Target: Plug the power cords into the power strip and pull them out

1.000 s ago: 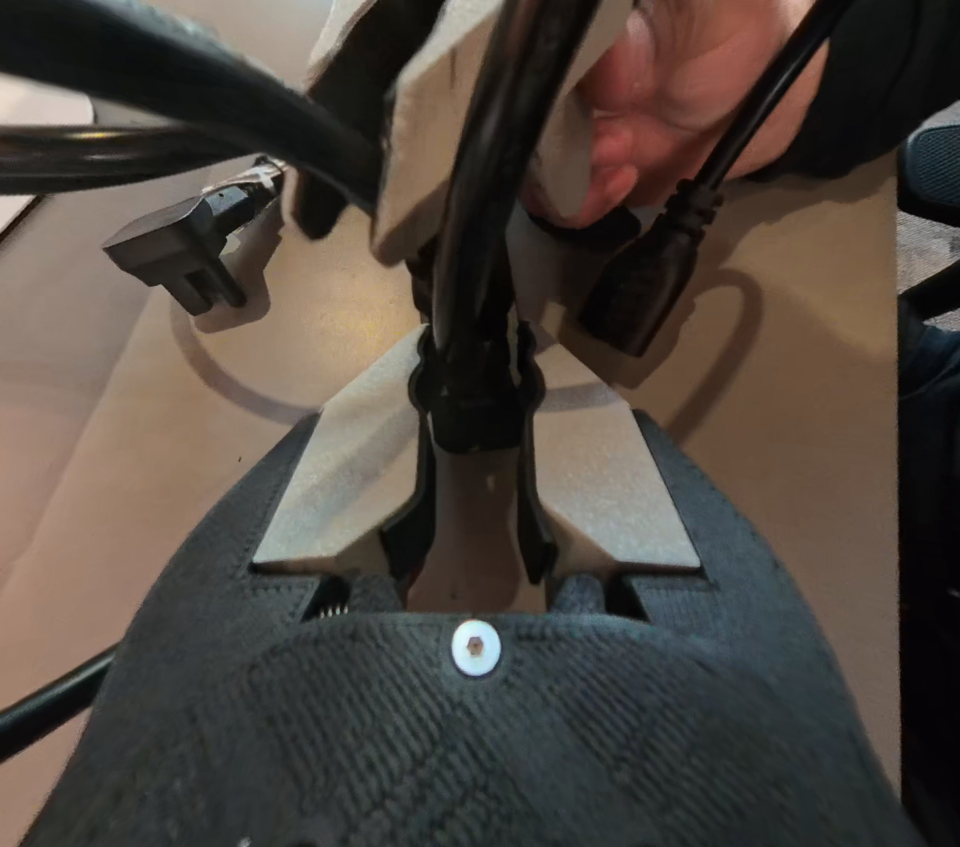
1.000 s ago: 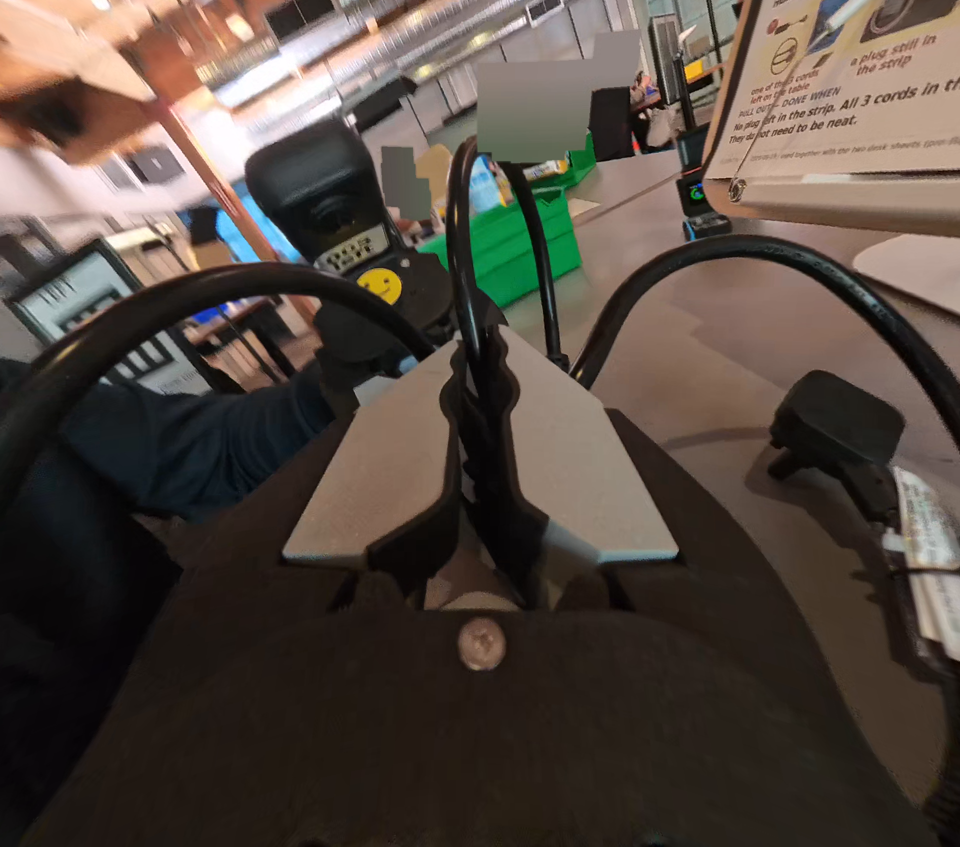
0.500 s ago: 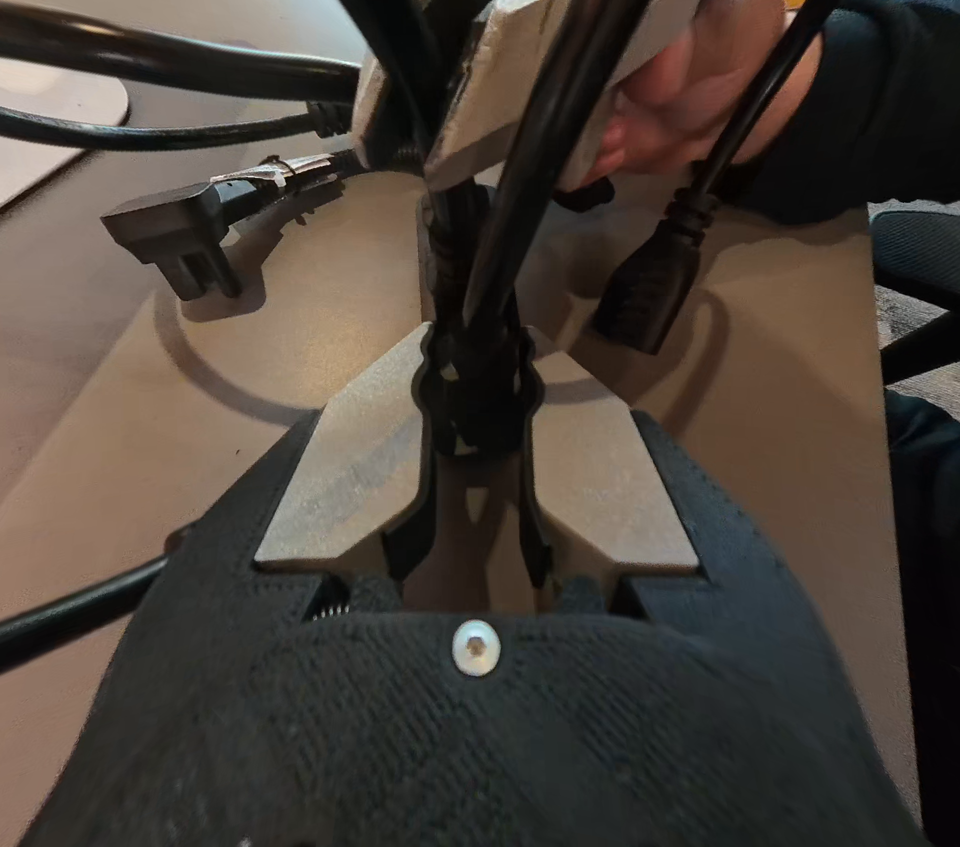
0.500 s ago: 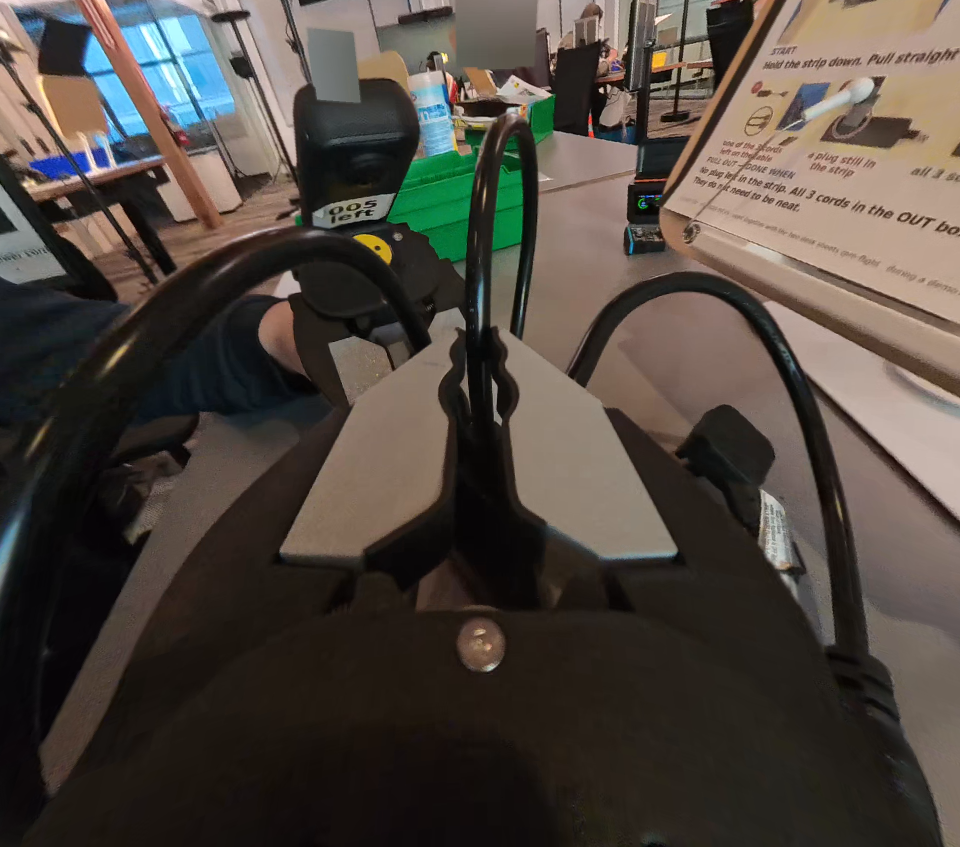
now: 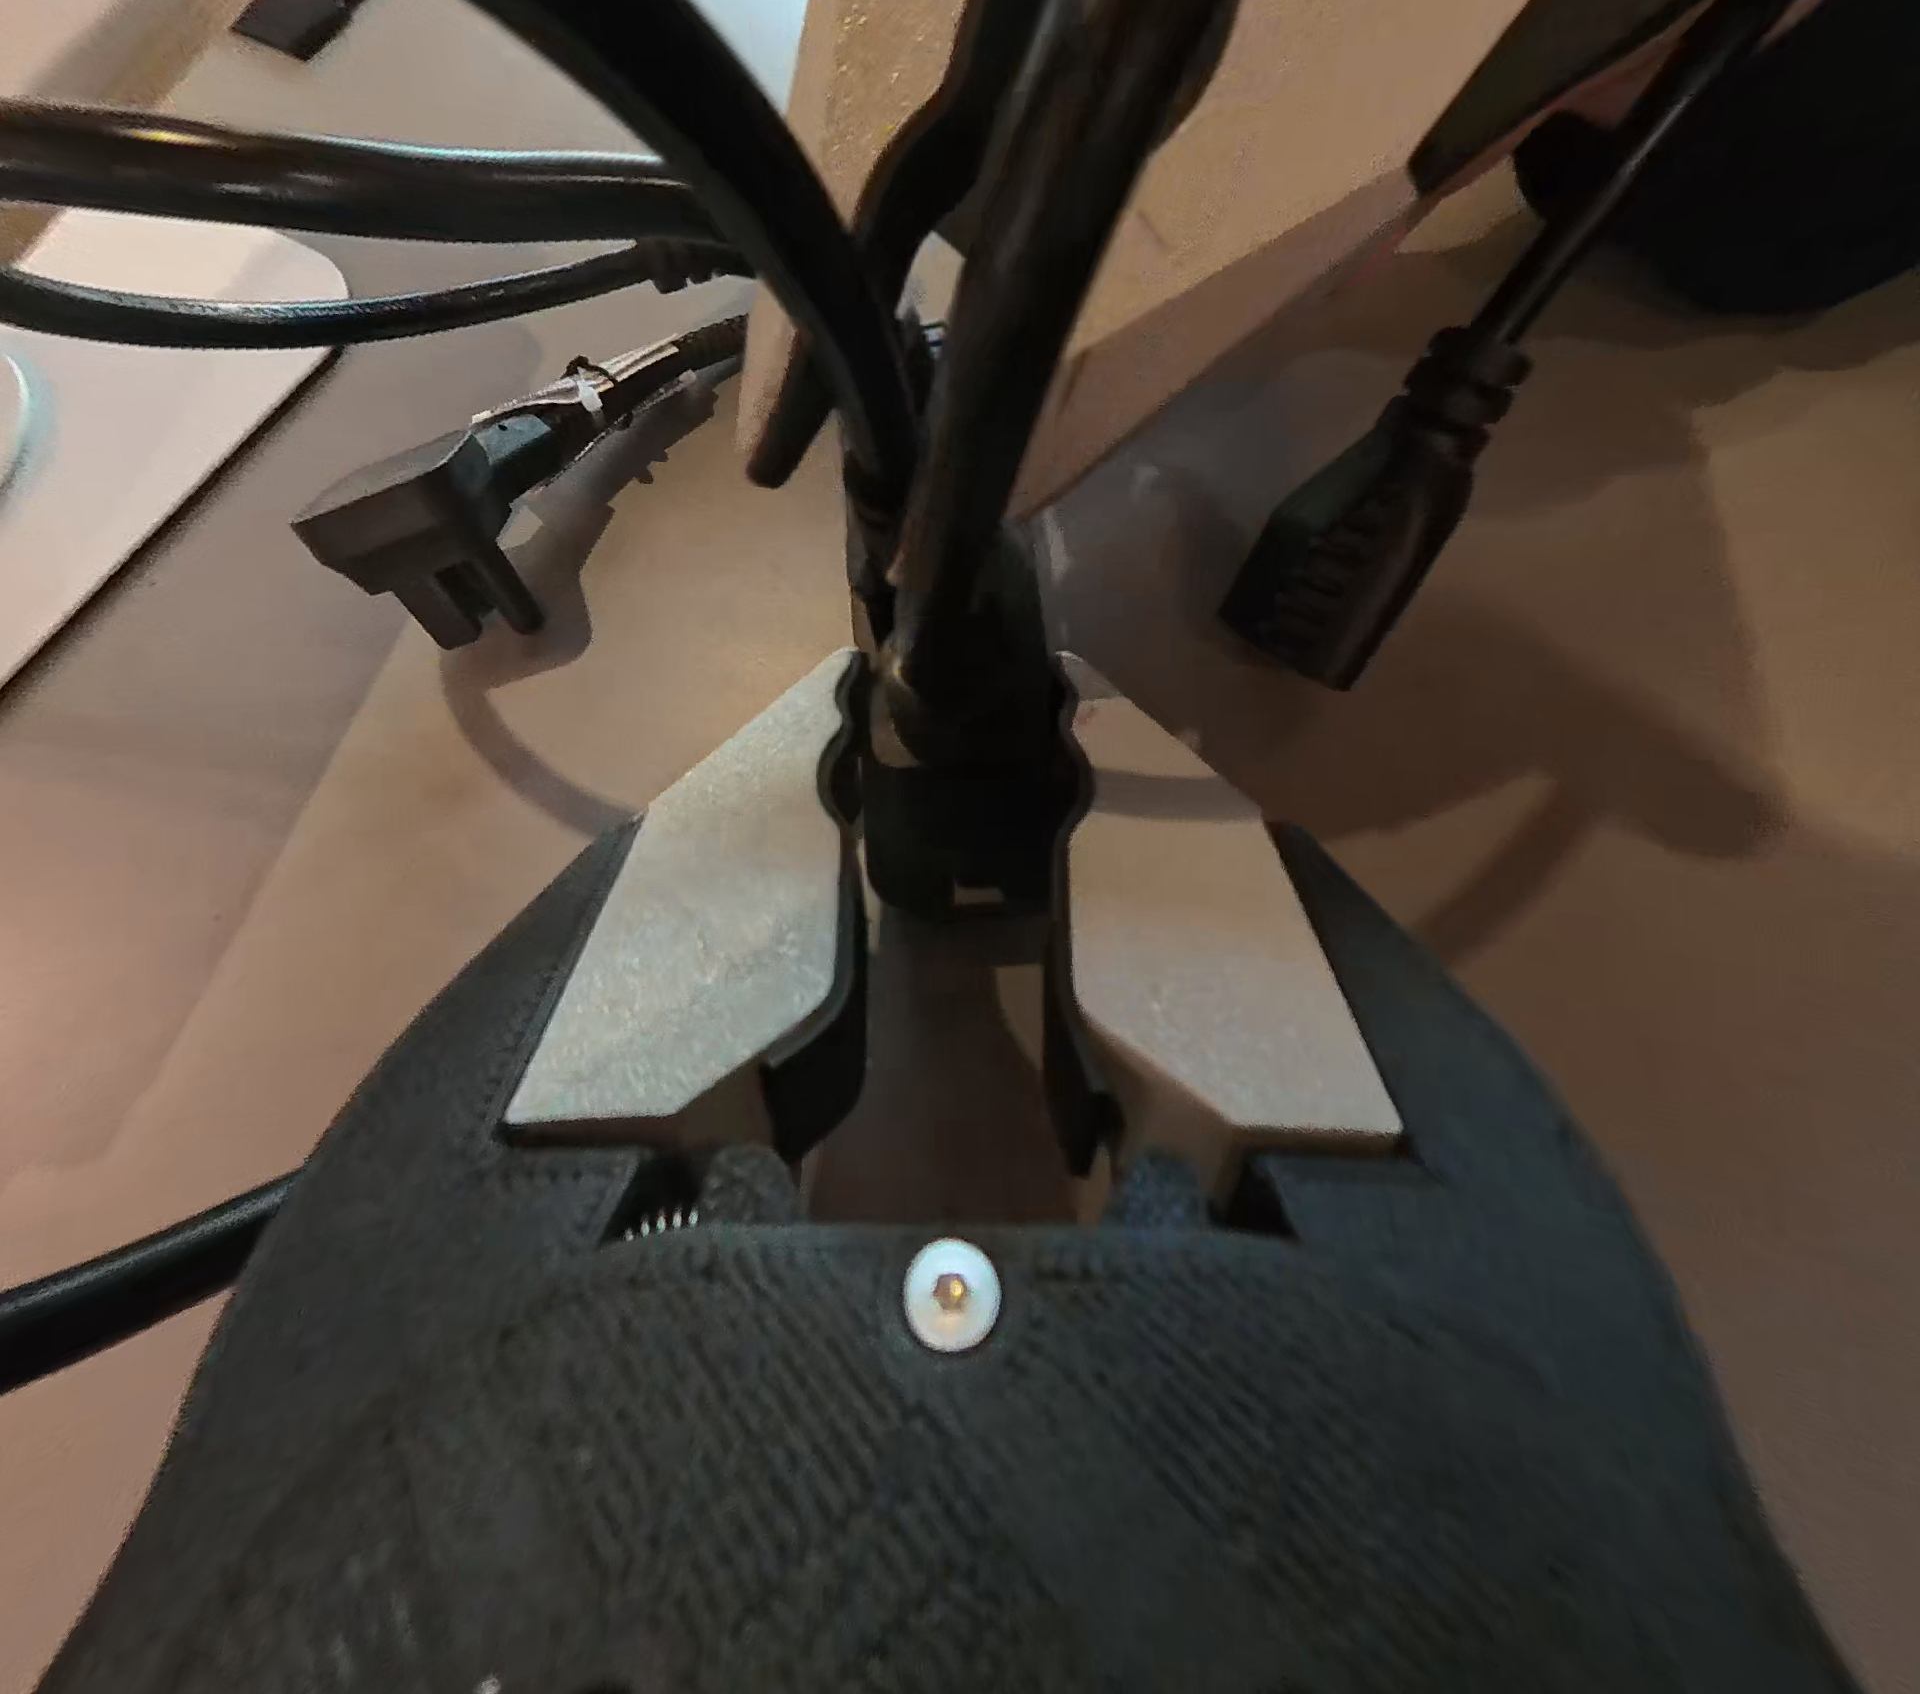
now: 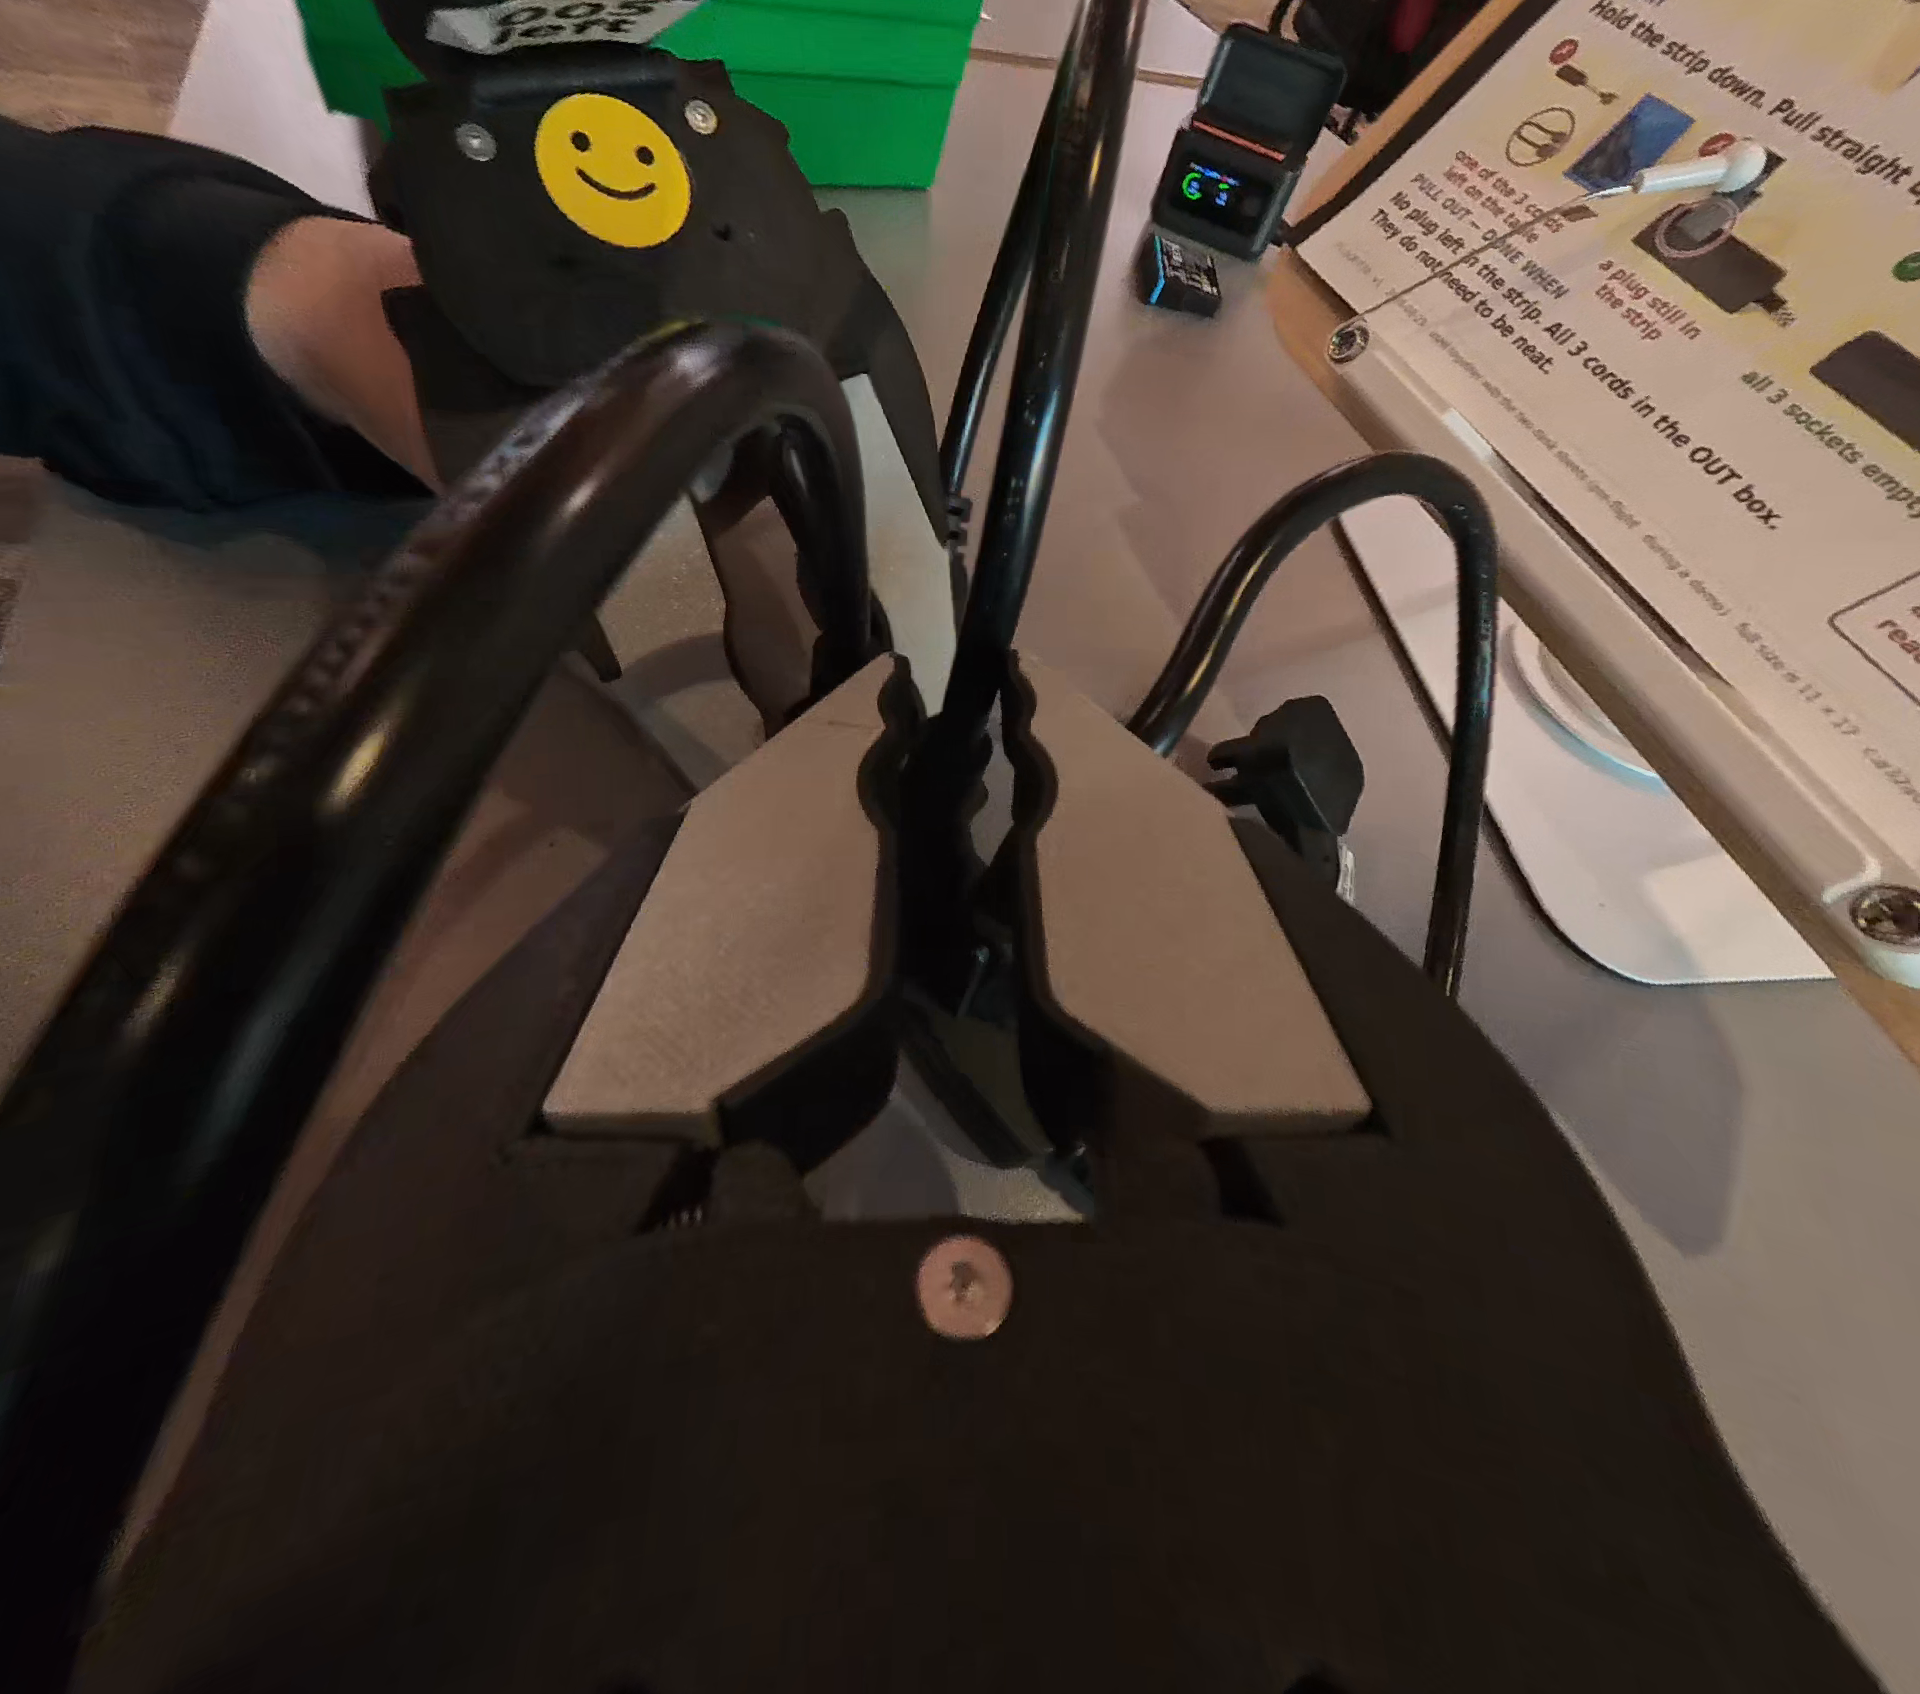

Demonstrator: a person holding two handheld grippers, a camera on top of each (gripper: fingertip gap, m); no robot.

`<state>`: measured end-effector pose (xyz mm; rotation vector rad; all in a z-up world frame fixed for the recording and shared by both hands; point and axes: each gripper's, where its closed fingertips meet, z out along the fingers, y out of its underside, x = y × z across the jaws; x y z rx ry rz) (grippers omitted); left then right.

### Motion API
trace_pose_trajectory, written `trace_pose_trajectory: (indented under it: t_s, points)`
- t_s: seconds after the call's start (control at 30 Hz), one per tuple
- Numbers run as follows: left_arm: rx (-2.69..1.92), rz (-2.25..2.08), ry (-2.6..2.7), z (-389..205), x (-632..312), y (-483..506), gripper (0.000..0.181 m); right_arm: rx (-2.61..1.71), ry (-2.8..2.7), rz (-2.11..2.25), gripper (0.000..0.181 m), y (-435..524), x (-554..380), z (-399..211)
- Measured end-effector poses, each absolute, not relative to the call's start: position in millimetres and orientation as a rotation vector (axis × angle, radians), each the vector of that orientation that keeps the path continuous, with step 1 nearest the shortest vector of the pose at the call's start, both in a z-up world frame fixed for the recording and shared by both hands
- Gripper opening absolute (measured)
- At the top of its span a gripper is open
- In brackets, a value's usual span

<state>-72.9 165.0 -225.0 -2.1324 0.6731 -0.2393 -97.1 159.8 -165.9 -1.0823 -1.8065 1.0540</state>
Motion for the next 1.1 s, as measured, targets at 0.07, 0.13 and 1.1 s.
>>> trace_pose_trajectory:
  t_s: [0.07, 0.13, 1.1]
  points:
    - [-2.127, -0.219, 0.682, -225, -72, 166, 0.029, -1.12, -1.801, 1.038, 0.014, 161, -96, -167]
    - [-2.124, -0.204, 0.684, -226, -72, 167, 0.029, -1.135, -1.804, 1.01, 0.016, 161, -94, -168]
    - [-2.195, -0.052, 0.649, -233, -73, 165, 0.037, -1.188, -1.753, 0.712, 0.02, 171, -90, -177]
